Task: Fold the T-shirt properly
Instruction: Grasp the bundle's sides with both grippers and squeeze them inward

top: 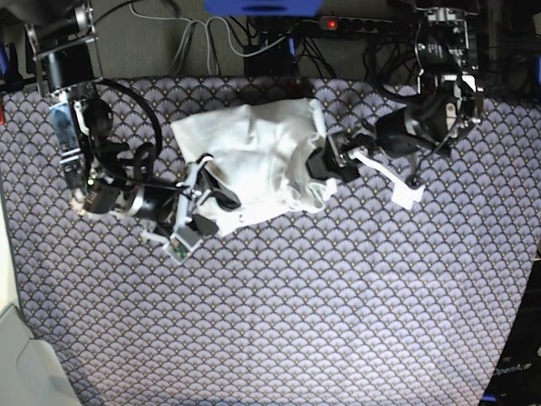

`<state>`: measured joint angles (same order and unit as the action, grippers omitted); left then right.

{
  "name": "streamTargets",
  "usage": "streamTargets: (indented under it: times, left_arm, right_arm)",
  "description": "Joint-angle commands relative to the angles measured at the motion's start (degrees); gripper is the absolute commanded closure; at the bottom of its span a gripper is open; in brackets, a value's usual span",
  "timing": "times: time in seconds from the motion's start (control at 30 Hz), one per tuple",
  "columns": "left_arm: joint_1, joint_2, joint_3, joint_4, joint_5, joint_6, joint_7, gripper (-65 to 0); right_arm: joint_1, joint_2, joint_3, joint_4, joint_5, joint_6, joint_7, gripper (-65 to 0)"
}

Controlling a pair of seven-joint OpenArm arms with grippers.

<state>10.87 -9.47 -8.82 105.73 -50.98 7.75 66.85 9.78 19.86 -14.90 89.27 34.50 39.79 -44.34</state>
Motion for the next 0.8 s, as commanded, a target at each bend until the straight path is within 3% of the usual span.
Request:
streamTargets:
  times: [0.0,0.23,0.37,0.77]
  left_arm:
    - [-0.90,0.02,0.42,0.86,0.39,-0.06,-0.34,-62.8]
    - [-2.74,1.43,5.70,0.60,8.83,-0.14,-0.43,-62.8]
    - [-4.41,3.10,6.14,-3.27,9.53,-0.14,-0.78,-62.8]
    - [-5.64,3.19,10.09,-11.80,9.27,-0.14,-7.11,-62.8]
  right_arm:
    - [1.34,0.32,0.26,0.97,0.97,0.21,1.48,-37.0]
    - [1.25,1.29,0.26,0.97,0.97,0.21,1.48,-37.0]
    - [1.25,1.55,0.35,0.97,0.97,0.21,1.48,-37.0]
    - [1.25,2.69,0.61,0.79,0.97,0.21,1.57,-37.0]
